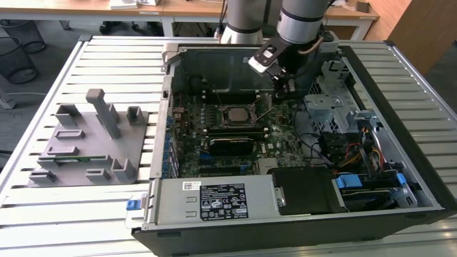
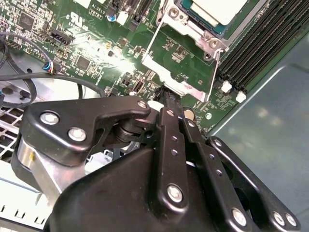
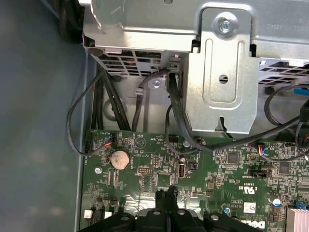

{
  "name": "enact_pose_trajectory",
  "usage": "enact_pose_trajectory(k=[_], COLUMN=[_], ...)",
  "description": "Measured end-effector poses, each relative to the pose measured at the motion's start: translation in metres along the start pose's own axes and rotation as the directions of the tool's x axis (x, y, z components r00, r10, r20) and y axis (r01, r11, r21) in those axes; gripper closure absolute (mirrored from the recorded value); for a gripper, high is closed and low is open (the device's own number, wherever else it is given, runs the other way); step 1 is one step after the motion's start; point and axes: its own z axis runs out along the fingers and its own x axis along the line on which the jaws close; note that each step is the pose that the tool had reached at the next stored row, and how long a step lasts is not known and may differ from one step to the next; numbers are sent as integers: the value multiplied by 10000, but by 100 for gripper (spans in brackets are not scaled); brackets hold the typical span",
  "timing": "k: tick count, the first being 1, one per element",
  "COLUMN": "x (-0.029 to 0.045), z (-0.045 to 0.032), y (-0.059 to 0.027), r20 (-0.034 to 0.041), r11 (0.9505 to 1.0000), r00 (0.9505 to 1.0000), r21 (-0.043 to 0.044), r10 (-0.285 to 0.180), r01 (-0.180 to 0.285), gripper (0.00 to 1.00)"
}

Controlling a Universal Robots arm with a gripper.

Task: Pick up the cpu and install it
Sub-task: 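Close the cpu cover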

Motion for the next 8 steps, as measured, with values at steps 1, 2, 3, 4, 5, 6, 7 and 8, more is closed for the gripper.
enact_pose_trajectory(k=[1,2,3,4,5,6,7,8], x=[0,1,1,2,2,3,3,4], z=[0,0,0,0,0,0,0,0], y=[-6,-13,-23,-31,-40,-48,-58,-70], r20=[1,0,-1,-1,0,0,0,0], r11=[10000,10000,10000,10000,10000,10000,10000,10000], r00=[10000,10000,10000,10000,10000,10000,10000,10000], r21=[0,0,0,0,0,0,1,0], r10=[1,0,0,0,0,0,0,0], r01=[-1,0,0,0,0,0,0,0], gripper=[89,89,89,89,89,89,89,89])
